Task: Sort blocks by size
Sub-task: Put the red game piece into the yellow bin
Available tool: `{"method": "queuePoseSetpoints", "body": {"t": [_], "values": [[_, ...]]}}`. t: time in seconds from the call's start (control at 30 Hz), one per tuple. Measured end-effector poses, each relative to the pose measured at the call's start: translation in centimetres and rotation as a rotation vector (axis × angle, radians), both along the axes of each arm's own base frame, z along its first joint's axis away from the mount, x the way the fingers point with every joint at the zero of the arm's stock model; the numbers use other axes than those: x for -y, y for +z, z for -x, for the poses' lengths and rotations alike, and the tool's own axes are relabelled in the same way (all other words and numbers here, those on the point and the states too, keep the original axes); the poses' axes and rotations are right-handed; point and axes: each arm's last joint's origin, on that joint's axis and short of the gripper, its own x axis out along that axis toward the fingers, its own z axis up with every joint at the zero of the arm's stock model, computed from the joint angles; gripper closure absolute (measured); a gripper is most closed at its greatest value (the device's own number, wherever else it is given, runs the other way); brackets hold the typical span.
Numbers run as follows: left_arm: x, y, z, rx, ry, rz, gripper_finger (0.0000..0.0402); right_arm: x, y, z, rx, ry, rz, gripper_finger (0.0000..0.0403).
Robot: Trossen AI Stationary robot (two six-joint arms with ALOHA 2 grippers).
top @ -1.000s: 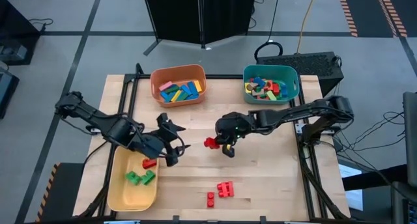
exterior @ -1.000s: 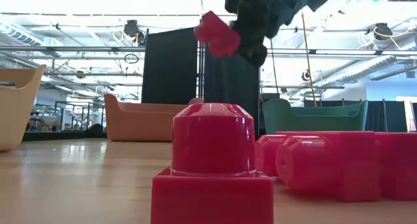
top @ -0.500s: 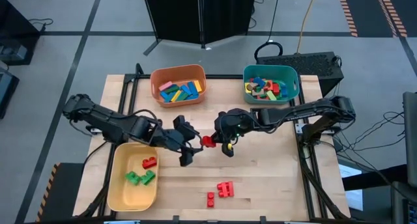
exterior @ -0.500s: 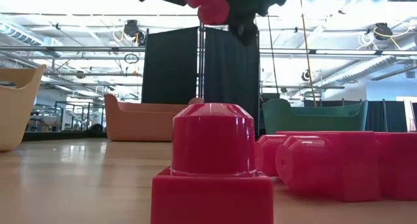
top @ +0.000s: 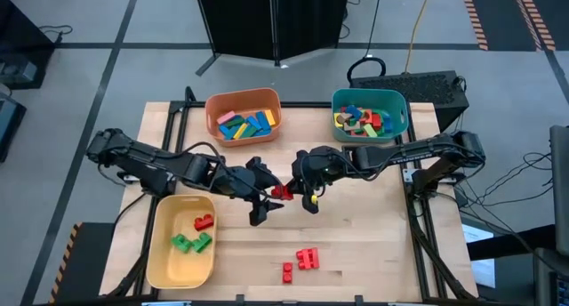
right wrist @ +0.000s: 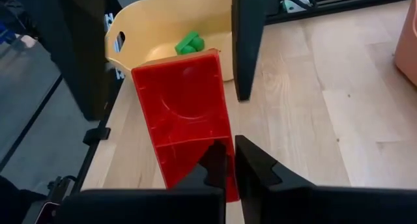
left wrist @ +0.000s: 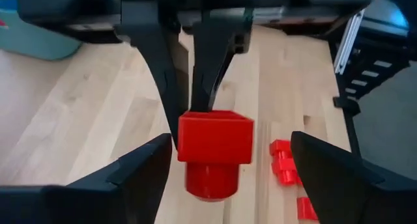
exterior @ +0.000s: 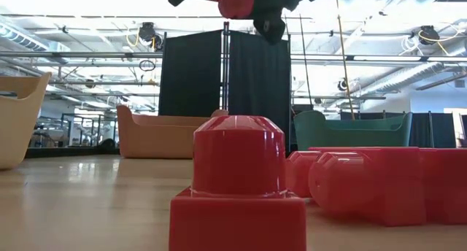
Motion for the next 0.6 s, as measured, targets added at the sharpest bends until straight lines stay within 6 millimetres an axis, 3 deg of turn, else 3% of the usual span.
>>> {"method": "queuePoseSetpoints", "body": {"t": [0.47, 0.6], "values": [[-1.01, -0.12, -0.56, 0.005, 0.023, 0.045, 0.0239, -0.76, -0.03, 0.09, -0.005, 0.015, -0.001, 0.0398], [-0.95, -0.13, -0.54, 0.000, 0.005, 0.058, 0.0271, -0.83, -0.04, 0.09, -0.006, 0.018, -0.006, 0.0382]]}}
